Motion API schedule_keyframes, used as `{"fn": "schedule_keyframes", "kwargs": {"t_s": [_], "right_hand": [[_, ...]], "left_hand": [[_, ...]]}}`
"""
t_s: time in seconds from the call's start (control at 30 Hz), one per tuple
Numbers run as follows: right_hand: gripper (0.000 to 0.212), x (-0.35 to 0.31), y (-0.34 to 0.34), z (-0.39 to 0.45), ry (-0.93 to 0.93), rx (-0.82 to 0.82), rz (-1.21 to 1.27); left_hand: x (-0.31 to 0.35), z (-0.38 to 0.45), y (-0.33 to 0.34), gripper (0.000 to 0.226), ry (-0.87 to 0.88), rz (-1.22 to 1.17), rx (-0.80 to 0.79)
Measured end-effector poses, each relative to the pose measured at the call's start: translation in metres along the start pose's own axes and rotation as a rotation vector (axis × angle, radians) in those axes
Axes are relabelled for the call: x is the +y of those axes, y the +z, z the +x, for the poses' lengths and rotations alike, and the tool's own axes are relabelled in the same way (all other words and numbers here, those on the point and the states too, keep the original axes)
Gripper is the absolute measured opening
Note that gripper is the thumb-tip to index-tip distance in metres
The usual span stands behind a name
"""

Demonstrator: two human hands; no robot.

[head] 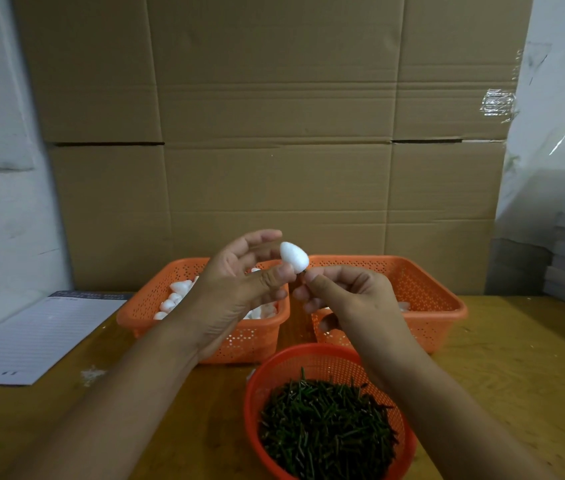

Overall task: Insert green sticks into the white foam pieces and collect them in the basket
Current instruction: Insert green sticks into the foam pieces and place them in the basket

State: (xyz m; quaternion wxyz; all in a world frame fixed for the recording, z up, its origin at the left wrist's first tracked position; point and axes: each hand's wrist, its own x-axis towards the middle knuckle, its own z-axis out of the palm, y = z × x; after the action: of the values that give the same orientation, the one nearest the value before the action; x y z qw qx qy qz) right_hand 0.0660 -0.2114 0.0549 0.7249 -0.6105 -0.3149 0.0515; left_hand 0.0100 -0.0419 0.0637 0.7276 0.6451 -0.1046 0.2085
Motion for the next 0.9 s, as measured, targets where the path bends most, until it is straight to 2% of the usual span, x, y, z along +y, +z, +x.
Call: {"fn": "schedule_keyframes", "kwargs": {"t_s": [0.13,0.33,0.6,0.83,0.9], "right_hand": [[0.011,0.0005,0.0009,-0.0004,-0.030,0.022,-0.006],[0.009,0.0010,0.0009,-0.0013,-0.049,0.021,-0.066],[0.012,0.0017,0.0031,-0.0019,-0.064,0.013,-0.090],[0.013,0.0027,0.0023,-0.0013,-0.072,0.014,-0.084],[0.012,0.0029,0.0023,-0.0010,-0.085,0.032,-0.070]], "left_hand": [[-0.0004,0.0001,-0.0009,0.056,-0.016,-0.014,0.027],[-0.0015,-0.0004,-0.0025,0.034,-0.023,0.033,-0.006],[-0.0018,0.0000,-0.0024,0.049,-0.044,0.027,0.012],[-0.0027,-0.0003,-0.0012,0.037,-0.037,0.005,0.010],[-0.0036,-0.0001,-0.0002,0.039,-0.038,-0.002,0.025]]}}
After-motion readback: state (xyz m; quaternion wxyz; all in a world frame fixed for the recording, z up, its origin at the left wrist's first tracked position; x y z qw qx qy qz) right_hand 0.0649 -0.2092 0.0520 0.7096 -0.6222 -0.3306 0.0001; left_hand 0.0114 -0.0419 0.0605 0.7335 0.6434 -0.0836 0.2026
